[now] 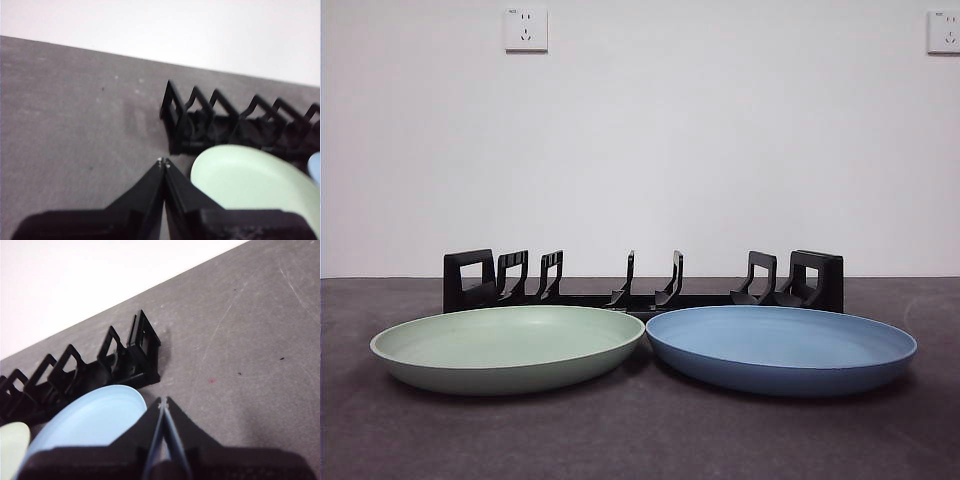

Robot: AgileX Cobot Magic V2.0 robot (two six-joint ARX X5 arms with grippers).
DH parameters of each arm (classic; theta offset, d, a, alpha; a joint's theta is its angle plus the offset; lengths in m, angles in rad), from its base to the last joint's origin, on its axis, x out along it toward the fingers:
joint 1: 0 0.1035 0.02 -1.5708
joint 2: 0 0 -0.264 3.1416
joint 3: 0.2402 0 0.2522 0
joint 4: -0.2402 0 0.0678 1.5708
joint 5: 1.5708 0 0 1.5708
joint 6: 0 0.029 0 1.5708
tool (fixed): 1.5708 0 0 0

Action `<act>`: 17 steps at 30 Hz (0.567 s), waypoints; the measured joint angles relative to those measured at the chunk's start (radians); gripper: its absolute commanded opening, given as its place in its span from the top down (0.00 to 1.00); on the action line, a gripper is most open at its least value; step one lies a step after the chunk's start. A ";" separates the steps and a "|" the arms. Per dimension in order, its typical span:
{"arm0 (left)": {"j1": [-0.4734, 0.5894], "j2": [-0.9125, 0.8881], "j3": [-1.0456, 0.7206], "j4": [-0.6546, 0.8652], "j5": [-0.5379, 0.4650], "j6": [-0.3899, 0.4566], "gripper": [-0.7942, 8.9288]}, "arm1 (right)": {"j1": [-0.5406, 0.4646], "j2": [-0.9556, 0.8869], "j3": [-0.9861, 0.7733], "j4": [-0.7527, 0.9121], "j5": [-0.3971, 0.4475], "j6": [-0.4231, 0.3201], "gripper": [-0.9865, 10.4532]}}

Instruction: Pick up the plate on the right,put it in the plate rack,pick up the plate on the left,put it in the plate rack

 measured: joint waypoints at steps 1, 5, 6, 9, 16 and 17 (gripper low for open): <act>0.000 0.006 0.015 0.000 0.001 -0.010 0.92 | 0.000 0.010 0.012 0.000 0.000 0.005 0.92; 0.000 0.060 0.097 0.003 0.002 -0.039 0.92 | 0.000 0.090 0.088 -0.016 0.000 0.016 0.92; 0.000 0.082 0.116 0.002 0.002 -0.041 0.92 | 0.000 0.119 0.109 -0.017 0.000 0.018 0.92; 0.000 0.163 0.169 0.002 0.010 -0.047 0.92 | 0.000 0.213 0.172 -0.019 -0.001 0.019 0.92; 0.000 0.388 0.298 0.002 0.120 -0.048 0.92 | 0.000 0.468 0.322 -0.043 -0.090 -0.017 0.92; 0.000 0.423 0.317 0.002 0.143 -0.048 0.92 | 0.000 0.508 0.345 -0.058 -0.109 -0.027 0.91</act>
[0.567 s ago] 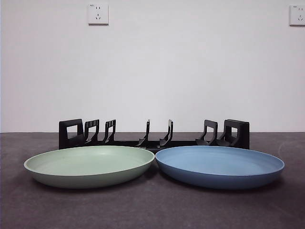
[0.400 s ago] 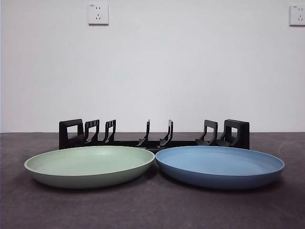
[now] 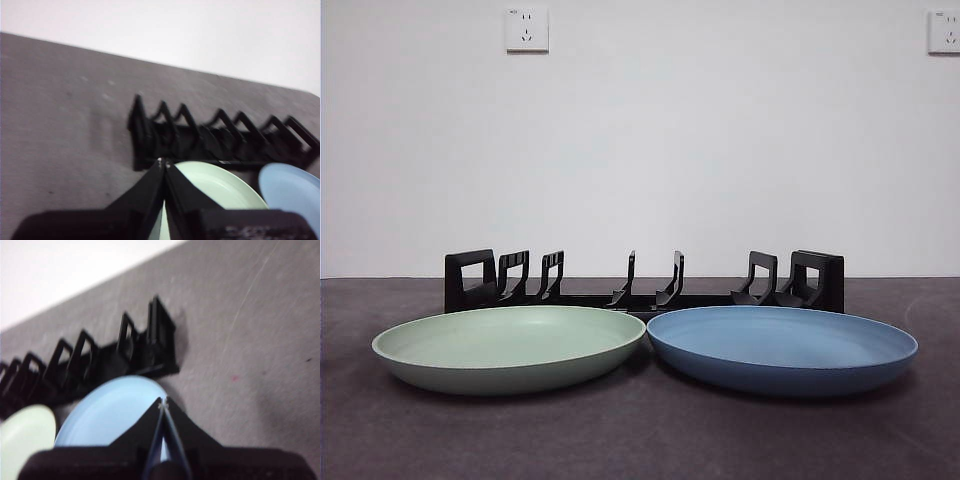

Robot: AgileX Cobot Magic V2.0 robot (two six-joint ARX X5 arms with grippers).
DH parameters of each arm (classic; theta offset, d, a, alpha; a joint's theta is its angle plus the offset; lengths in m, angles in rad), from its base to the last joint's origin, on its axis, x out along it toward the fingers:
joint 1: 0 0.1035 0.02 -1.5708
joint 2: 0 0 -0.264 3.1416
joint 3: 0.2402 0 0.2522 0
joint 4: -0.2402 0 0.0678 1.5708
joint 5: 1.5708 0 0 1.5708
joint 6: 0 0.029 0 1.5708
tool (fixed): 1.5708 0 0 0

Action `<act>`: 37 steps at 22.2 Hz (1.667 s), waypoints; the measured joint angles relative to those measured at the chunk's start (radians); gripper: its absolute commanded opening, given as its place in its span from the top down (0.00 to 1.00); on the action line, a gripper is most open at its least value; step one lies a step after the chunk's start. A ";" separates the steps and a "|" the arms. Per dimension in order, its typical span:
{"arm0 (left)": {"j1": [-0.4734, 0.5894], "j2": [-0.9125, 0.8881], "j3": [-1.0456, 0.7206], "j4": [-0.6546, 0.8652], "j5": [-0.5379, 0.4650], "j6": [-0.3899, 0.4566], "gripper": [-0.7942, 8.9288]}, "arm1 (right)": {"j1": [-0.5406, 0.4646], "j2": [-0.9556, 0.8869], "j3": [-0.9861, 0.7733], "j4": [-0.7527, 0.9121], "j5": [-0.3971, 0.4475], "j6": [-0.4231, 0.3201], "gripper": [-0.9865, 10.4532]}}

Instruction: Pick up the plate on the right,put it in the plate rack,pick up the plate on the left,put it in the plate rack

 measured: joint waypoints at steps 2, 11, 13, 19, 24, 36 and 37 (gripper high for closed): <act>0.000 0.067 0.034 0.000 0.049 0.000 0.92 | 0.000 0.073 0.043 -0.029 -0.035 -0.014 0.91; -0.005 0.378 0.203 -0.001 0.289 0.019 0.75 | 0.000 0.399 0.225 -0.135 -0.180 -0.129 0.85; -0.020 0.417 0.229 -0.004 0.290 0.019 0.68 | 0.000 0.444 0.246 -0.137 -0.182 -0.140 0.69; -0.154 0.464 0.302 -0.087 0.209 0.142 0.61 | 0.000 0.534 0.258 -0.137 -0.212 -0.144 0.66; -0.366 0.477 0.425 -0.244 -0.045 0.354 0.59 | 0.000 0.649 0.259 -0.134 -0.230 -0.144 0.67; -0.676 0.477 0.483 -0.237 -0.177 0.402 0.59 | 0.006 0.941 0.260 0.003 -0.281 -0.143 0.78; -0.688 0.477 0.483 -0.237 -0.183 0.402 0.59 | 0.009 0.953 0.260 0.007 -0.281 -0.143 0.83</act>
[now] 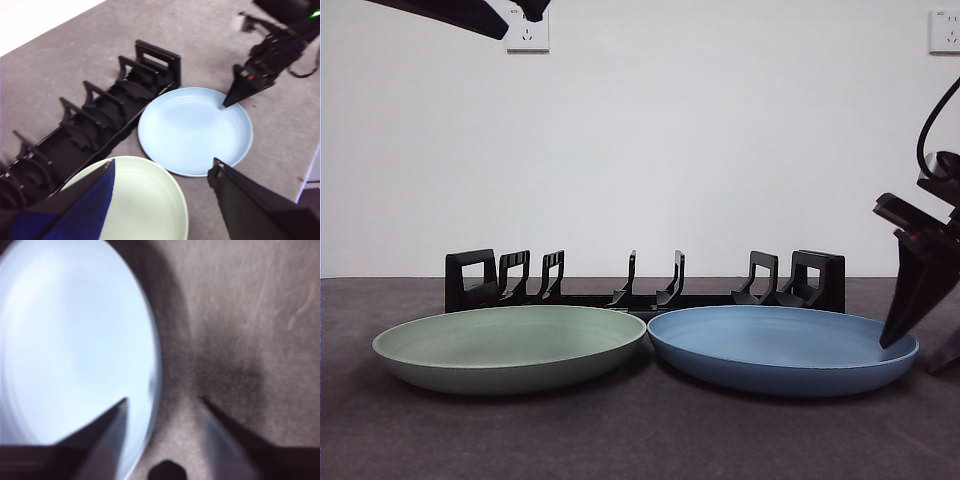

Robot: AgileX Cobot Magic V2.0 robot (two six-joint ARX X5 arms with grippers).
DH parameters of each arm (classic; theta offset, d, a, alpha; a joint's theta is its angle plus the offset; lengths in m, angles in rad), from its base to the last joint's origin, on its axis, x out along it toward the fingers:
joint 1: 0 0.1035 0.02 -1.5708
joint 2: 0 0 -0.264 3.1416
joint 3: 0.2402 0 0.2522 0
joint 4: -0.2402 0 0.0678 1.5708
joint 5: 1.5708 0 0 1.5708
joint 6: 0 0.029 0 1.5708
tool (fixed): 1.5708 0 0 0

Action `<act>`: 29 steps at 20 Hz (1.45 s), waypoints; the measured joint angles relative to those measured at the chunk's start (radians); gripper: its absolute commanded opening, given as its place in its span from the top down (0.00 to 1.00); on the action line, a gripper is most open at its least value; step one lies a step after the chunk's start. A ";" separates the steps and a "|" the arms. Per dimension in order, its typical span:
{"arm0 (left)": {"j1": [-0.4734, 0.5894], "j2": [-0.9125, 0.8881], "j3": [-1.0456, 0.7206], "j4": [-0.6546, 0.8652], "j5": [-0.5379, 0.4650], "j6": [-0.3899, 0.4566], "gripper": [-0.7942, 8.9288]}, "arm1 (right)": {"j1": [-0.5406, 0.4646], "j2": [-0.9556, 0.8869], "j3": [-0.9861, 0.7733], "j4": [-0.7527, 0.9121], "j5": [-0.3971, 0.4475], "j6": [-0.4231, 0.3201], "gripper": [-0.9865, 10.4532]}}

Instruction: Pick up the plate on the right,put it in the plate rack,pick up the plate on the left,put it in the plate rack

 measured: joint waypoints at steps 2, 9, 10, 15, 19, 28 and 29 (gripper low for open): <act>-0.024 0.000 0.000 0.000 -0.014 0.000 0.59 | 0.001 0.014 0.002 0.000 0.001 0.000 0.93; -0.093 0.015 0.000 -0.021 -0.015 0.035 0.59 | 0.002 -0.001 0.005 -0.019 0.007 0.037 0.93; -0.109 0.029 0.000 -0.026 -0.015 0.060 0.59 | 0.002 -0.013 0.010 -0.039 0.008 0.039 0.93; -0.212 0.122 0.000 -0.025 -0.015 0.253 0.60 | 0.003 -0.110 0.063 -0.174 0.008 0.042 0.93; -0.286 0.229 0.000 0.031 -0.031 0.384 0.60 | 0.033 -0.147 0.137 -0.309 0.005 0.040 0.93; -0.349 0.352 0.000 0.049 -0.155 0.586 0.65 | 0.174 -0.147 0.214 -0.361 0.001 0.037 0.93; -0.349 0.351 0.000 0.053 -0.157 0.597 0.71 | 0.188 -0.147 0.214 -0.372 0.000 0.037 0.93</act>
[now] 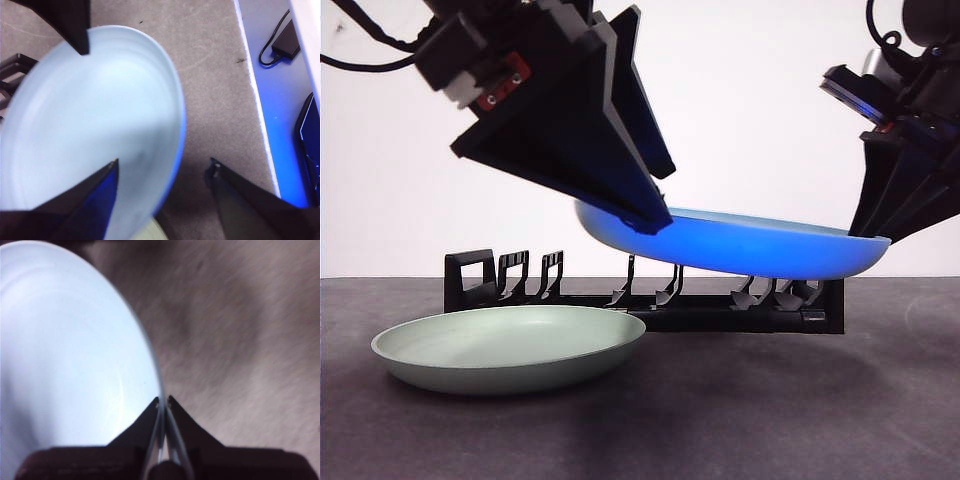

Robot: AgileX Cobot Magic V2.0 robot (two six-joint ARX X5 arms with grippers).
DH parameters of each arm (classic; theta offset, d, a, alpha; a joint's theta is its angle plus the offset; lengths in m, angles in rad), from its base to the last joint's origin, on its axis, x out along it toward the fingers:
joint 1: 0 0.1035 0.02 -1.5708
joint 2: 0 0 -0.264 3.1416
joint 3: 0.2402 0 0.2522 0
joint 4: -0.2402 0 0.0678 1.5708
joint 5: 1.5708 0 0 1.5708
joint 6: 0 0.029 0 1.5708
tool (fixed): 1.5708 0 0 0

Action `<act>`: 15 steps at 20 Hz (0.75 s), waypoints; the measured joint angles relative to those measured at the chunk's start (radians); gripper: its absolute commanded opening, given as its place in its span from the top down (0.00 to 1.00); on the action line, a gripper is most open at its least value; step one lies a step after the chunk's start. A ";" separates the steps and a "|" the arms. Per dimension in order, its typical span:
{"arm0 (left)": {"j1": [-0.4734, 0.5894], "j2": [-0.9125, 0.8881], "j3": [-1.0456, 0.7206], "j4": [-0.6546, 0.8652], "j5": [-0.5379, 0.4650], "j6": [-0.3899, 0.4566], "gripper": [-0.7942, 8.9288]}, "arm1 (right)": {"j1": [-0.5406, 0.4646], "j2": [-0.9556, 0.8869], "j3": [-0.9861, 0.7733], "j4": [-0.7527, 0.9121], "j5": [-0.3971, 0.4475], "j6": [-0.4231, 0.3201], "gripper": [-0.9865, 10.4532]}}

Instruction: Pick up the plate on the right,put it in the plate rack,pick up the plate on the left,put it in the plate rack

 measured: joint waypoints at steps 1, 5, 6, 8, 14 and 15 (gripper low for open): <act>0.000 0.000 0.000 0.003 0.000 0.006 0.73 | 0.012 0.000 0.000 -0.003 0.000 0.000 0.93; 0.000 0.000 0.000 -0.006 0.010 0.016 0.73 | 0.034 0.000 0.002 -0.008 -0.008 0.001 0.93; 0.000 0.000 0.000 -0.010 0.012 0.016 0.73 | 0.034 0.000 0.003 -0.010 -0.020 0.001 0.93; 0.000 0.000 0.000 -0.020 0.012 0.016 0.73 | 0.036 -0.001 0.017 -0.016 -0.049 0.001 0.93; 0.000 0.000 0.000 -0.052 0.015 0.017 0.92 | 0.037 -0.003 0.062 -0.036 -0.052 0.000 0.93; 0.000 0.000 0.000 -0.050 0.014 0.018 0.93 | 0.041 -0.004 0.066 -0.037 -0.052 0.000 0.93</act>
